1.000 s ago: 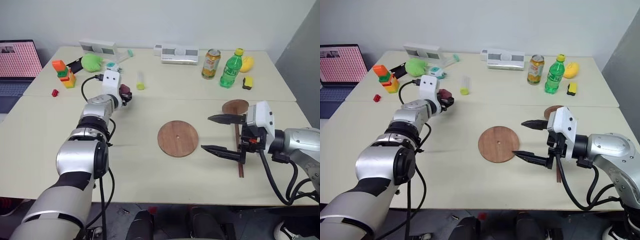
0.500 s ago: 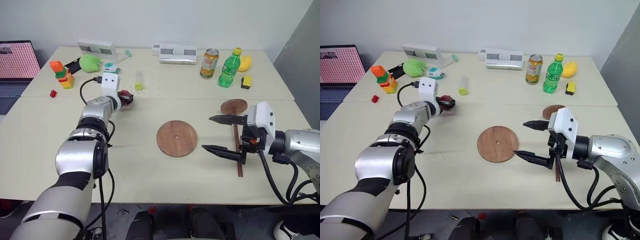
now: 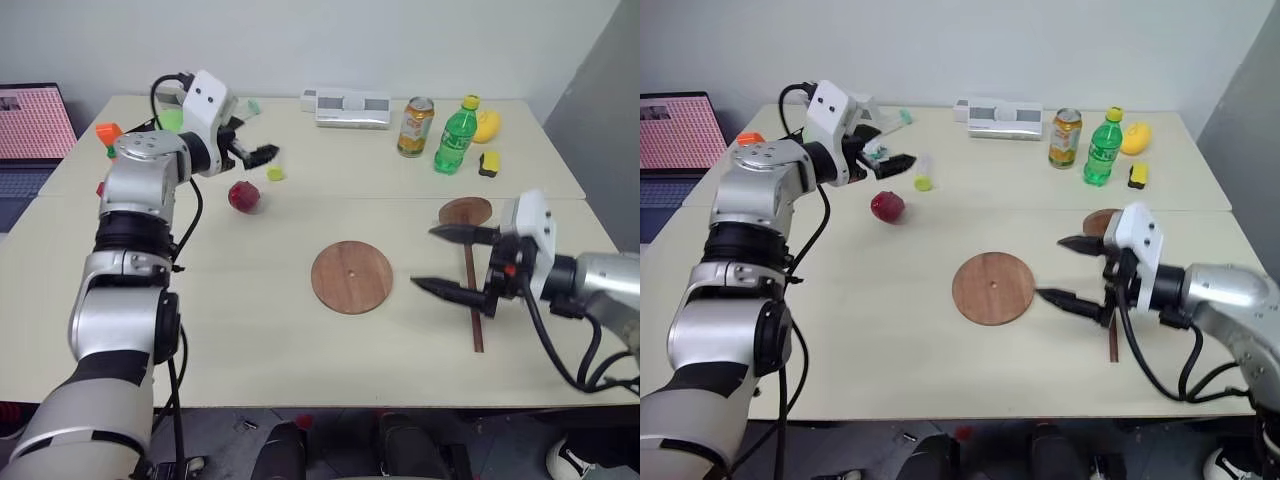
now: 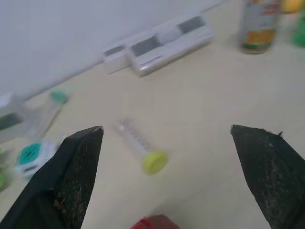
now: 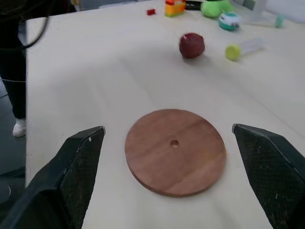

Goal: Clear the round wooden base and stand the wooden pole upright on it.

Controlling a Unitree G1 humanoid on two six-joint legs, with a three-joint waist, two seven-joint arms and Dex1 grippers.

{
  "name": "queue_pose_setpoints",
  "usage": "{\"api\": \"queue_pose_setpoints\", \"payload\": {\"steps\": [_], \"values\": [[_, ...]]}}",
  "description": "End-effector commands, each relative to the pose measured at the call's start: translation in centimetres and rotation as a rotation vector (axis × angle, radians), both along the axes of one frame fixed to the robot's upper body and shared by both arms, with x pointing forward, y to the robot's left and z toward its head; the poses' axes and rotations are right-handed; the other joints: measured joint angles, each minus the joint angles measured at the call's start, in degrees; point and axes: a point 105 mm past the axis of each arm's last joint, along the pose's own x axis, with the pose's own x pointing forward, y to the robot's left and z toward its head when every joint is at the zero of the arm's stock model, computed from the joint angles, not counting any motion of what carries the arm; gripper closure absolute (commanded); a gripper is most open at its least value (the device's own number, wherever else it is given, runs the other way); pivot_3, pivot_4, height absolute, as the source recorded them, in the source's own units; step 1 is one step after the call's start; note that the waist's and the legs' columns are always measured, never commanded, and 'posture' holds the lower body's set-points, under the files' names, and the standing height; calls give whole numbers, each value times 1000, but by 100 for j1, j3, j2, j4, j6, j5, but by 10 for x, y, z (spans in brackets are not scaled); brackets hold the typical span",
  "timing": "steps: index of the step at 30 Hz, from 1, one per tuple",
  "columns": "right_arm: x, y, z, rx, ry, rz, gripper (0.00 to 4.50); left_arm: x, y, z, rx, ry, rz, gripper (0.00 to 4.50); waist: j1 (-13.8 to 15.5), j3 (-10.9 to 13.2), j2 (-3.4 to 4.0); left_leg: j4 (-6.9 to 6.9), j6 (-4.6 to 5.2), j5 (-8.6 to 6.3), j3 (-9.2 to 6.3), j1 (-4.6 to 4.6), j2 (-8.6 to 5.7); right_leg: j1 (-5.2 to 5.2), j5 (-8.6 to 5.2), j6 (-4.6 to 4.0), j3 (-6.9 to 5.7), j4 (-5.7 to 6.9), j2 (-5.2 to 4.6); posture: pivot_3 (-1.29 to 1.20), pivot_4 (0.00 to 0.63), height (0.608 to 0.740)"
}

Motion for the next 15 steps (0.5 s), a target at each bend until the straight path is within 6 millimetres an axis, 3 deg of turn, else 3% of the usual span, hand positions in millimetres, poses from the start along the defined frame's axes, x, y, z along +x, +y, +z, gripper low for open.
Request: {"api": "queue_pose_setpoints", "payload": {"steps": [1,6,9,15], "values": [[19,-21,5,-64,85,-174,0,-39,-13,4,103,-32,-299,27,-27,-1,2,-3,-1,1,2,2,2,-1,0,-1,2,1,1,0,150,740],[37,-35,7,-107,289,-329,0,-83,-12,-19,191,15,-599,27,-61,-1,2,-4,0,0,0,-3,8,-6,-1,-3,-1,-1,6,0,150,740],[44,-48,-9,-205,475,-450,0,-112,-19,-31,217,66,-775,27,-71,-1,4,-7,1,-1,12,-3,5,-7,-1,-2,10,-2,2,0,150,740],[68,-74,-25,-245,677,-641,0,-135,-32,-47,254,117,-905,27,-48,1,6,-6,25,-14,11,-7,4,-13,0,-2,11,-3,-1,0,150,740]]}}
